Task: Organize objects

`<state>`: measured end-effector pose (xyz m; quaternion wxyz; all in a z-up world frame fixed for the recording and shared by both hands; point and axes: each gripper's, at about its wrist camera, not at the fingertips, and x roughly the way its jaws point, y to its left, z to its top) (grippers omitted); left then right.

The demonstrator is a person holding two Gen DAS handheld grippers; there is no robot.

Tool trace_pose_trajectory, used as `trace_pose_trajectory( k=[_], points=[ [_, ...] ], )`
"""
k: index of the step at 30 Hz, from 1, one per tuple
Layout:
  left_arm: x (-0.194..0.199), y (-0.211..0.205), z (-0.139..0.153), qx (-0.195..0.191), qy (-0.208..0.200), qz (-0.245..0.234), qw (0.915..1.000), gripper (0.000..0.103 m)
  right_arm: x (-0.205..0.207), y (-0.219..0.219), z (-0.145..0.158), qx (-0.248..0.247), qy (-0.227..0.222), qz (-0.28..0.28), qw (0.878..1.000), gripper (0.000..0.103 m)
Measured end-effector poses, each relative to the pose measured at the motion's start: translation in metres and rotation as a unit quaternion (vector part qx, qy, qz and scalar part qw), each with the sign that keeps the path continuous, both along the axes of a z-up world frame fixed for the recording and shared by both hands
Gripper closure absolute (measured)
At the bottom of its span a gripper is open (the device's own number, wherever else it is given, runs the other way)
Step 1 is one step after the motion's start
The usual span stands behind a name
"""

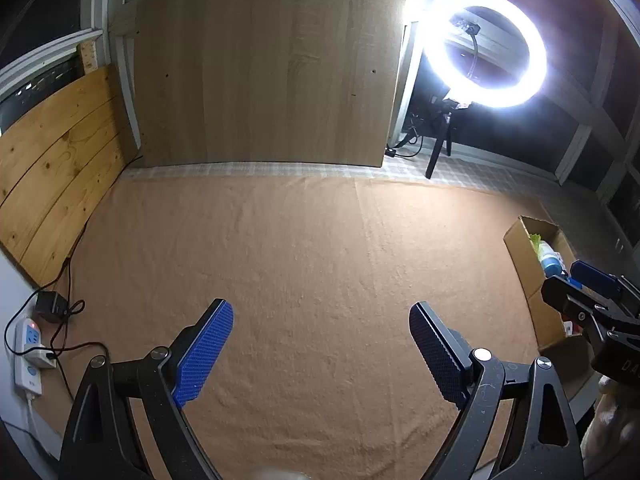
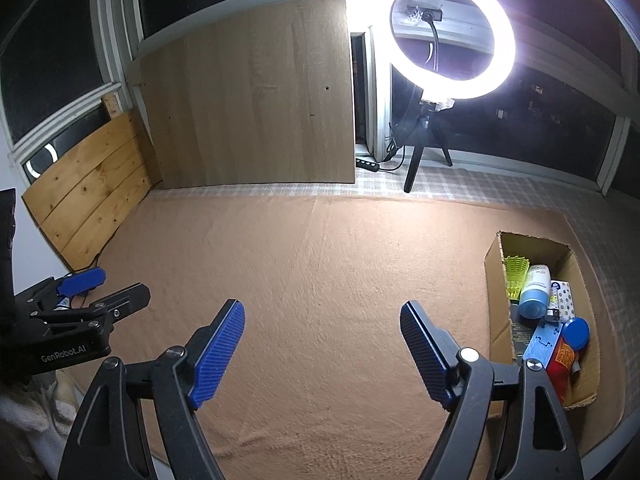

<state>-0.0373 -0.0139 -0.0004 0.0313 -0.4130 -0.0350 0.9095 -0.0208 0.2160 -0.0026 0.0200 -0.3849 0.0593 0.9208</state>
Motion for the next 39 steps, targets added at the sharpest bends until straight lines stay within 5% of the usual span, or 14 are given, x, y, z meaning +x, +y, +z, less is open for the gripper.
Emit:
trace_pose_trajectory(
  k=[39],
  points=[
    [-0.020,0.013,-0.006,-0.005,-0.010,-0.015,0.9998,0.009,-0.009,0.018,-0.010,-0.008,-0.016,-0.014,1.000,0.024]
  ],
)
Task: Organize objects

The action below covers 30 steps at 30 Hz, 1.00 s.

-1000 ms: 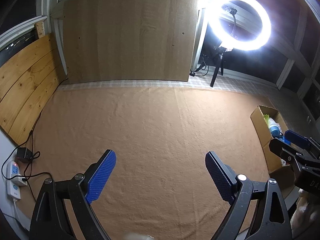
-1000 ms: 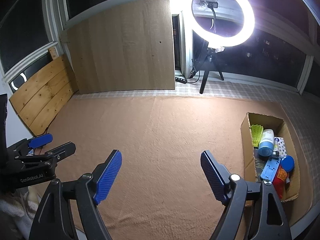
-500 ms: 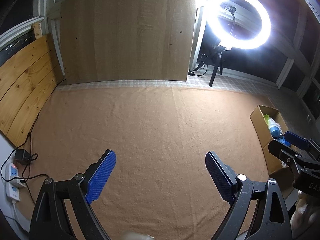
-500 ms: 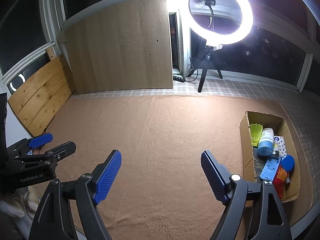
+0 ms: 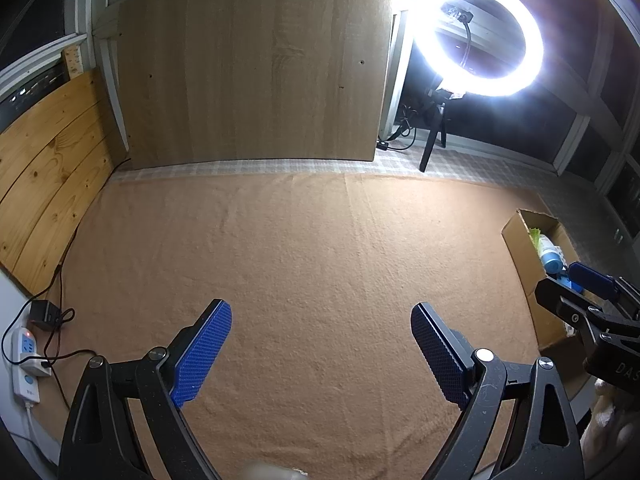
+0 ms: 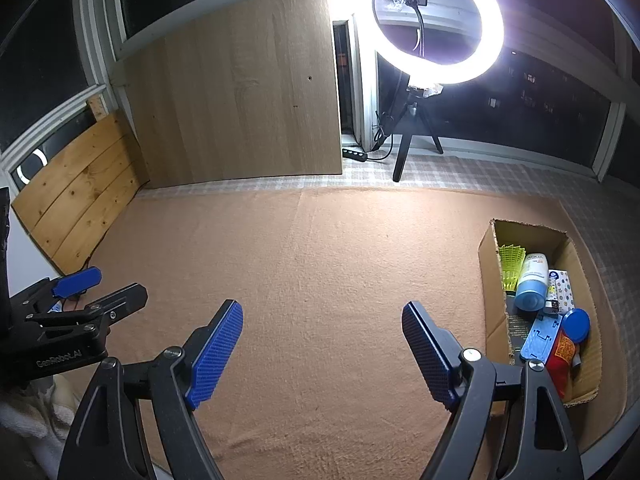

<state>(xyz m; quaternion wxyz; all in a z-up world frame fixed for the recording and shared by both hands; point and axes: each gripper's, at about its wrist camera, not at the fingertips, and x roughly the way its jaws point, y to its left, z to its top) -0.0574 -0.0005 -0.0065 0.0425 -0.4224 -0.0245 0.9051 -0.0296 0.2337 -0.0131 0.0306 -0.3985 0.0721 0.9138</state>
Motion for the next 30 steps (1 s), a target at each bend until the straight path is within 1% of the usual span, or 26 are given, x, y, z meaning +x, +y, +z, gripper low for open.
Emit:
trace_pose_trajectory(
  k=[19,22,26,30],
  points=[
    [-0.001,-0.001,-0.001,0.000,-0.004,-0.005,1.0000,0.007,-0.001,0.001,-0.004,-0.003,-0.004,-0.002,1.000,0.024],
    [-0.001,-0.002,-0.003,0.005,-0.001,-0.004,1.0000,0.006,-0.001,0.002,-0.006,-0.004,-0.006,-0.004,1.000,0.024],
    [0.000,0.000,-0.003,-0.001,0.007,-0.010,0.9999,0.006,-0.002,0.002,-0.008,-0.005,-0.009,-0.004,1.000,0.024],
    [-0.002,0.000,-0.007,-0.004,0.003,-0.011,0.9999,0.006,-0.005,0.001,-0.014,-0.007,-0.016,-0.003,1.000,0.024]
  ],
)
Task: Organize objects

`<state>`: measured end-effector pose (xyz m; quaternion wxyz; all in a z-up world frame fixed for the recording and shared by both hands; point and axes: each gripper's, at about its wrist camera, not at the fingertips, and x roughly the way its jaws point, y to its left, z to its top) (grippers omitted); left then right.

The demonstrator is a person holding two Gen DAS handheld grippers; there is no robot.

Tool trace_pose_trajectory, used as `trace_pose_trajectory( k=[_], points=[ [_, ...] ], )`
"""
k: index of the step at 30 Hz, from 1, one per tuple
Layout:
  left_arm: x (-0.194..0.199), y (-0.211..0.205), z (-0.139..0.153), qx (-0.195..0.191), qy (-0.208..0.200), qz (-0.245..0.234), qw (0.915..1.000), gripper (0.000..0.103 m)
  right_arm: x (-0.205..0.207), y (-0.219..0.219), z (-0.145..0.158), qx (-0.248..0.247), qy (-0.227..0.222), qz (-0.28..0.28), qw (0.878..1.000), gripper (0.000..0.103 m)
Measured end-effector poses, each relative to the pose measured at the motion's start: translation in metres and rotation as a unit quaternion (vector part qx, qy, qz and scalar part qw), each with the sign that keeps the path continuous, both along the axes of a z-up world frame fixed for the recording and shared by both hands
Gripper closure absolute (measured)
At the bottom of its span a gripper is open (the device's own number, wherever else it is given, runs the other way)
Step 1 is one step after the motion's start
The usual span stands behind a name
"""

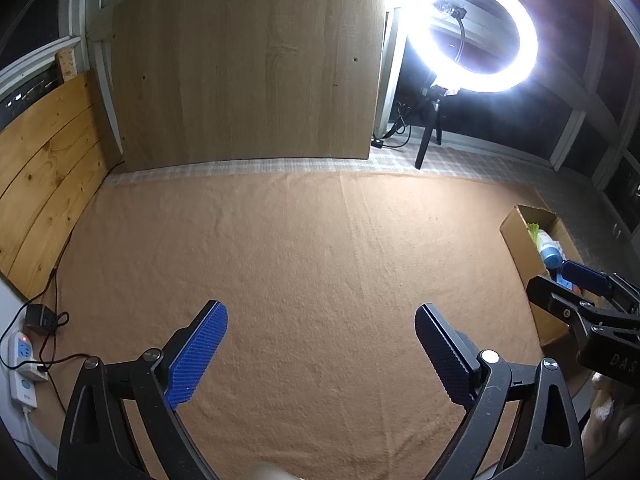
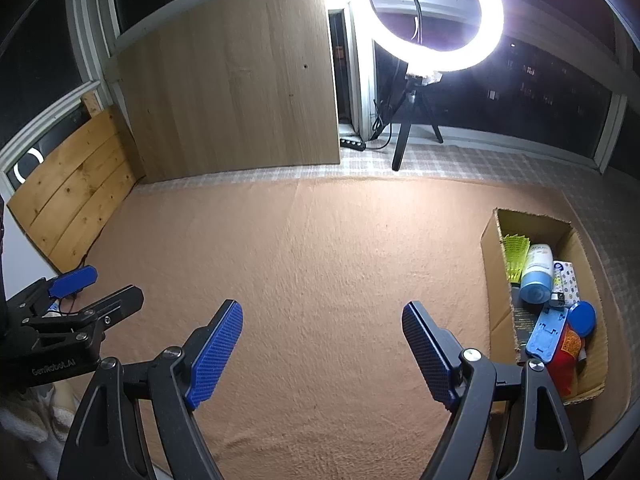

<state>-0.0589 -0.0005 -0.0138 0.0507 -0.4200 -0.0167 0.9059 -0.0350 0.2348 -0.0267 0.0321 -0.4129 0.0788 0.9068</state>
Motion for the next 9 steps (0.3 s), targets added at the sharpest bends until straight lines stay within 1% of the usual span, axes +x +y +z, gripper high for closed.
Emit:
trace_pose_trajectory(
  k=[5,9],
  points=[
    [-0.001,0.000,-0.009,-0.005,-0.003,0.001,1.0000,0.006,-0.004,-0.001,-0.013,-0.002,-0.018,0.002,1.000,0.024],
    [-0.003,-0.002,-0.019,0.002,-0.017,0.001,0.9998,0.005,-0.007,-0.002,-0.023,-0.005,-0.029,0.003,1.000,0.024]
  ],
)
